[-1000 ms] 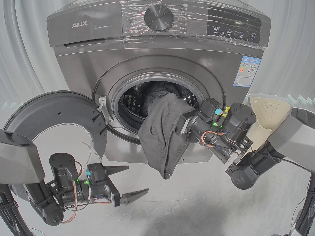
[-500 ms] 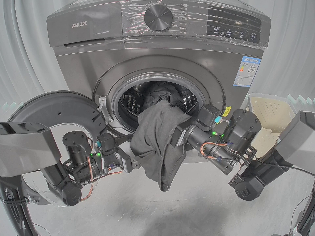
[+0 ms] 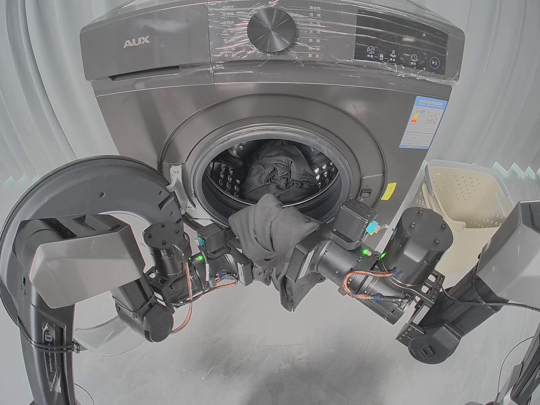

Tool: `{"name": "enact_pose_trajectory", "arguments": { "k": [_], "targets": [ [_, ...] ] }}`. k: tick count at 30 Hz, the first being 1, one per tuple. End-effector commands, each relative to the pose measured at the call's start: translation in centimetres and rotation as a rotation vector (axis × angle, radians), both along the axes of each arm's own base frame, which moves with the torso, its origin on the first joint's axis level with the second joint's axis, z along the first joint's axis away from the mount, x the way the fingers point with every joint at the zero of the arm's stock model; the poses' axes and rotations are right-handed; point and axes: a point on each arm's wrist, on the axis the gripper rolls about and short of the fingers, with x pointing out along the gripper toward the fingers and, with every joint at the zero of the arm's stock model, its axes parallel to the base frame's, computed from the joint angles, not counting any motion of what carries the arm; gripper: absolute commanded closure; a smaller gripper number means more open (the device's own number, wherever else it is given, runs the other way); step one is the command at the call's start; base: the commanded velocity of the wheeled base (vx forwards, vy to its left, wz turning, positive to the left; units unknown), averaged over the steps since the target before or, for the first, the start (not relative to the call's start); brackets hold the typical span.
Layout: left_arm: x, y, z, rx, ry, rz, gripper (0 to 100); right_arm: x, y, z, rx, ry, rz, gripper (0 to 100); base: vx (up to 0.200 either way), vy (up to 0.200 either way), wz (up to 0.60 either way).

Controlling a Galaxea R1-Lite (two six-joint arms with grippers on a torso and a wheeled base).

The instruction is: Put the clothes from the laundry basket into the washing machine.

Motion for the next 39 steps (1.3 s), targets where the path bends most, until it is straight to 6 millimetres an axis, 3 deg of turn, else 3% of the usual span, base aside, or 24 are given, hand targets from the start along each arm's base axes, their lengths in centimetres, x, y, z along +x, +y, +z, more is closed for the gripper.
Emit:
{"name": "enact_pose_trajectory", "arguments": {
  "k": [1,11,19,20,23,32,39],
  "targets": [
    [0.9,-0.4,-1.3,0.004,0.008,0.003,100,-0.5,-0.2,-0.4,-0.015,0.015,0.012,100,0.0,0.0,0.0],
    [1.1,-0.1,-0.5,-0.013,-0.008,0.05,100,-0.6,-0.9,-1.3,-0.046,0.045,-0.006,100,0.0,0.0,0.0],
    [0.2,0.2,1.8,-0.056,-0.019,0.073,100,-0.8,-1.6,-2.4,-0.083,0.082,-0.017,100,0.0,0.0,0.0],
    [0.1,0.2,2.0,-0.062,-0.019,0.071,100,-0.8,-1.5,-2.4,-0.084,0.083,-0.015,0,0.0,0.0,0.0],
    [-0.2,0.3,2.8,-0.073,-0.03,0.089,100,-1.0,-1.9,-2.9,-0.098,0.11,-0.022,0,0.0,0.0,0.0],
    [-2.1,1.7,4.6,-0.079,-0.033,0.113,100,-5.8,-7.1,-9.0,-0.36,0.353,-0.018,0,0.0,0.0,0.0],
    [-4.0,2.5,5.3,-0.084,-0.004,0.108,100,-8.2,-8.5,-10.3,-0.43,0.425,0.066,0,0.0,0.0,0.0]
  ]
}}
